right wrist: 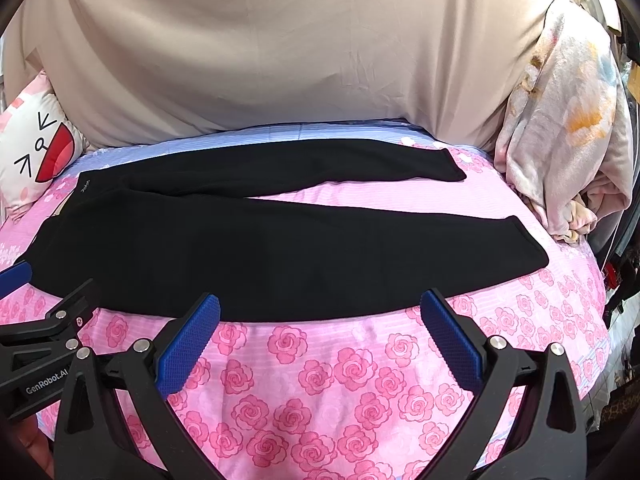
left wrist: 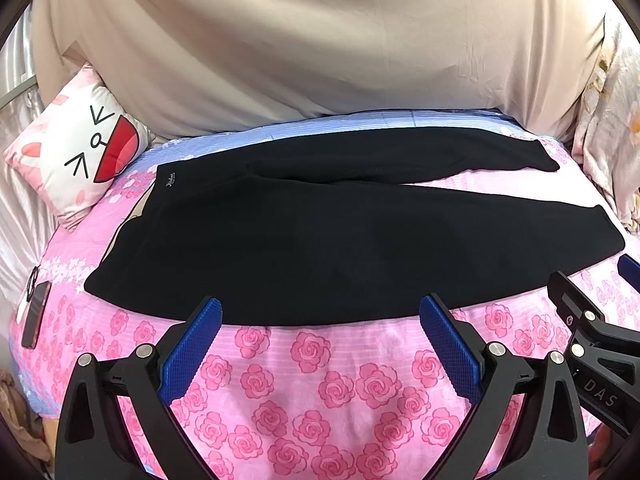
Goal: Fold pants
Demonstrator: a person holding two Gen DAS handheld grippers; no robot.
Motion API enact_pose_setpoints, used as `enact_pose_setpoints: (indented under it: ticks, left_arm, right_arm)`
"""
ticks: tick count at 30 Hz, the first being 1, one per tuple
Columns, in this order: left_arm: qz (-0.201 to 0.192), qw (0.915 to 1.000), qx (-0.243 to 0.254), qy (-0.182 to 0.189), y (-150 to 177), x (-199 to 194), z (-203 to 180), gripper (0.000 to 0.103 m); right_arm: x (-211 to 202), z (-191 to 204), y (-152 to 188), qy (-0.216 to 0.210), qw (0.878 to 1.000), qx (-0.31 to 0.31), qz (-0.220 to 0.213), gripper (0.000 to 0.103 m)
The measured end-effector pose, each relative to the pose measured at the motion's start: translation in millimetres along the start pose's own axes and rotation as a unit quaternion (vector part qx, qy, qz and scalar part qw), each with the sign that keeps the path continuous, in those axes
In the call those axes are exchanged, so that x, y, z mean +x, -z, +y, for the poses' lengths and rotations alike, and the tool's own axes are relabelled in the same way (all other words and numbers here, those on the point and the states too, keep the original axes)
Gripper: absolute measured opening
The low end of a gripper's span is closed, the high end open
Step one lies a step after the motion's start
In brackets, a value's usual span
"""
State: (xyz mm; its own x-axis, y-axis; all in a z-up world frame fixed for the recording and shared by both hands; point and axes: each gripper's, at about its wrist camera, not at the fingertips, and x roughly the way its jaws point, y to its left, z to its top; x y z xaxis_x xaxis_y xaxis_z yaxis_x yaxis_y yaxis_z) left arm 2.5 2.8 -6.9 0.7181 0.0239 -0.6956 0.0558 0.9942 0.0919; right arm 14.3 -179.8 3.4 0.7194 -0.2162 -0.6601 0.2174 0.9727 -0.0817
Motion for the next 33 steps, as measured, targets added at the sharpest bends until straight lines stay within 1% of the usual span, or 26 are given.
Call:
enact_pose_setpoints:
  ticks: [33]
  left_arm:
    - [0.015, 0.9999, 0.005, 0.001, -0.2, 10.5, -0.1, 0.097]
  right_arm:
    - [7.4, 1.7, 0.8, -0.002, 1.0, -0.003, 0.015, 0.098]
